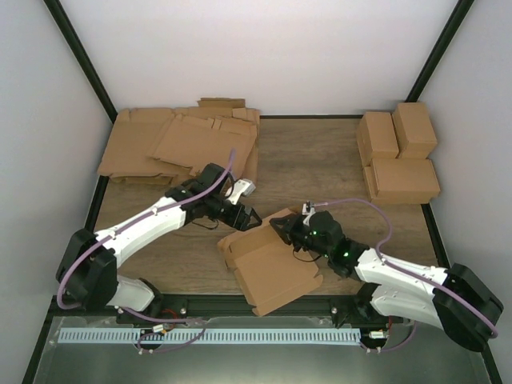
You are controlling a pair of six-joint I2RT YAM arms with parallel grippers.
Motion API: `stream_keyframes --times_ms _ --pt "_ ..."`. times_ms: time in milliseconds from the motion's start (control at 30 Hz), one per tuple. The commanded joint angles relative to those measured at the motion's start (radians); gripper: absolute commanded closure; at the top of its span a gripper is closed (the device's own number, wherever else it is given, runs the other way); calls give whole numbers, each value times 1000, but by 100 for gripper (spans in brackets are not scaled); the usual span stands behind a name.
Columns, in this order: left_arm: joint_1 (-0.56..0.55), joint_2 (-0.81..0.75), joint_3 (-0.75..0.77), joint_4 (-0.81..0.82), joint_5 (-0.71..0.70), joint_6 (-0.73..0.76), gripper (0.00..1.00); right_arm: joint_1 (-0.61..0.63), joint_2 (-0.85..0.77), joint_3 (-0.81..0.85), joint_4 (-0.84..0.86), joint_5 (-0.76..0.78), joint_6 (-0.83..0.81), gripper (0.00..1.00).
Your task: Fold the paper box
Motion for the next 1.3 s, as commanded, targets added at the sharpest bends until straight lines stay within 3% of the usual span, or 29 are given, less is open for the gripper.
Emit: stream_keyframes --times_ms 0,100,433,567,867,1267 --pt "-34 47 50 -97 -20 89 31 -3 -14 -34 12 -37 -99 99" --pt "-56 68 50 -100 -31 88 40 -3 -24 -59 25 -41 -113 99" --pt "-114 80 54 -90 -93 70 45 -3 -99 -77 -42 -8 -164 87" --pt "-123 83 55 -96 -110 69 48 -3 -159 -62 -143 42 -215 78" --pt "-135 94 56 -91 -124 59 50 -11 -230 41 -467 152 -387 69" --pt "-136 90 62 -92 -139 59 51 -324 -249 100 -582 -166 -710 58"
